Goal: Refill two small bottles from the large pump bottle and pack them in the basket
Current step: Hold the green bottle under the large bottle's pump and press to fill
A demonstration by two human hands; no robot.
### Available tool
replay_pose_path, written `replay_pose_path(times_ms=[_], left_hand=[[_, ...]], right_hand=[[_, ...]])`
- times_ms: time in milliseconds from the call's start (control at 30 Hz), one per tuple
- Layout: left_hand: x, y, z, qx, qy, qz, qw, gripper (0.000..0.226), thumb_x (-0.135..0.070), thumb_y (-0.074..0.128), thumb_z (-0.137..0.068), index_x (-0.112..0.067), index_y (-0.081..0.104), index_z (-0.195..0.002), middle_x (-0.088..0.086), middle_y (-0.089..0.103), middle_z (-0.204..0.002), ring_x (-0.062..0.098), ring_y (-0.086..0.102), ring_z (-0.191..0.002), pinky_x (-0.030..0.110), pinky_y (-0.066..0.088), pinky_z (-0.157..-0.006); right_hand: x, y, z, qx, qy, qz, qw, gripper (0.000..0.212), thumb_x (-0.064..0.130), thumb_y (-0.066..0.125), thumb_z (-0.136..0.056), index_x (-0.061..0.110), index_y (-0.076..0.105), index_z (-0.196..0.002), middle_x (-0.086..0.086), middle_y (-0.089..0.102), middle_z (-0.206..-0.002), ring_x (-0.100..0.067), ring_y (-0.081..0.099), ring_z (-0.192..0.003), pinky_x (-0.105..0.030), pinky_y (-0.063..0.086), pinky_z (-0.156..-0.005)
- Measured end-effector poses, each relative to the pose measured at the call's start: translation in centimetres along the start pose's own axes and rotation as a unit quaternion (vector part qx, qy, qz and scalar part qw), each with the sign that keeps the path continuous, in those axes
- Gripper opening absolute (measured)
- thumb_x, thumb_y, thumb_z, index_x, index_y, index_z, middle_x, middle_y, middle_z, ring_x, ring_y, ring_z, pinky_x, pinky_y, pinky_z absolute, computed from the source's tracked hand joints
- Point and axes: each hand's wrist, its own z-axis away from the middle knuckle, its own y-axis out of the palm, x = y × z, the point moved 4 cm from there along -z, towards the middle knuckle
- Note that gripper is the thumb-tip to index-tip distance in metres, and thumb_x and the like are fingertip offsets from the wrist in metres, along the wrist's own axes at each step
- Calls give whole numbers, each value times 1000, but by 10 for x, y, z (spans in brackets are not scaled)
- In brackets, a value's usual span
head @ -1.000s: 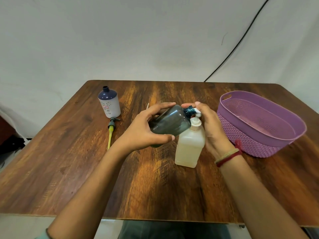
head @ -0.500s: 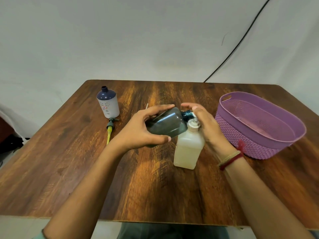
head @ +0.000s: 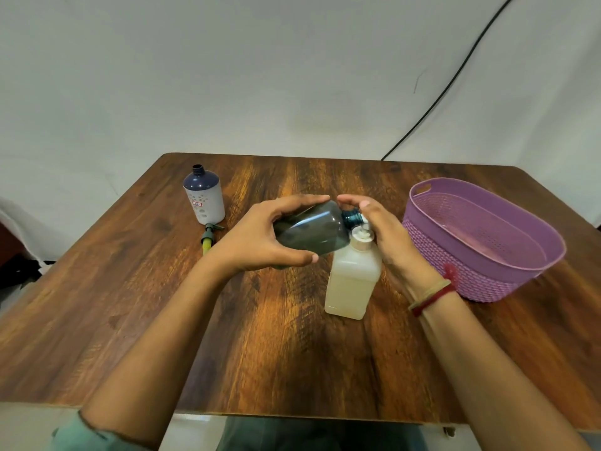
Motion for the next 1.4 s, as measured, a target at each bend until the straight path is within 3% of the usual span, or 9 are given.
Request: replay_pose_path(times_ms=[133,233,433,633,833,967,1133,1300,1400], left_hand=[[-4,-4,1,-29,-22,15,999,70,-42,79,-58,-25,49,-118,-9,58,-119,7,59,-107,32,54,-87],[-10,-7,-1,-39,-6,-7,999,65,-45,78,-56,-29,49,-111,-12,57,-114,6,60,-103,31,56,-82],[-9,-14,-2,-68,14,-37,997,64,-45,80,-56,-39,56,-115,-5,51,-119,12,56,-110,35,53,-92],[-3,-9,8,-138,38,-36,989,66,-42,82,-61,-28,59,-121,-8,56,-119,11,57,-111,35,53,-90],[12,14,19,-303,-93,179,931,67,-47,79,-55,-26,54,-114,-2,56,-115,15,62,-101,33,57,-72],[17,33,19,-289,-153,315,891,53,-52,67,-68,-24,55,-111,6,57,-116,17,67,-95,30,55,-62],[20,33,17,-245,-226,383,862,34,-42,56,-84,-18,53,-107,8,59,-111,11,69,-82,24,54,-56],[16,31,19,-217,-247,403,854,35,-39,53,-87,-16,52,-113,8,59,-109,11,69,-81,21,55,-55],[10,28,21,-192,-239,461,833,43,-37,55,-79,-13,53,-115,13,57,-113,18,68,-85,23,58,-58]], right_hand=[[2,4,2,-12,51,-41,998,48,47,40,-94,5,63,-102,-6,67,-87,-10,66,-68,-19,52,-59],[1,4,1,-17,58,-45,997,48,50,40,-93,8,63,-94,2,68,-72,-9,65,-63,-19,51,-56],[5,3,0,-12,17,-12,1000,32,33,35,-100,29,65,-110,-8,59,-125,-24,58,-110,-40,51,-89],[2,6,2,-53,48,-50,996,34,30,35,-101,16,65,-93,-6,65,-83,-5,63,-58,-17,50,-52],[-1,9,1,-77,78,-93,990,40,43,43,-96,6,59,-100,-8,63,-78,-15,62,-61,-25,50,-56],[-4,8,2,-82,91,-64,990,52,52,39,-94,7,57,-113,-9,65,-91,-11,65,-67,-20,51,-53],[3,5,4,-52,5,-9,999,31,33,32,-101,34,52,-125,-2,46,-132,-20,54,-108,-30,49,-78],[4,5,4,-46,6,-12,999,30,27,34,-101,32,54,-122,-3,49,-128,-17,58,-99,-25,49,-68],[4,9,4,-65,37,-41,996,37,43,35,-98,17,62,-101,-8,64,-99,-13,63,-76,-21,52,-59]])
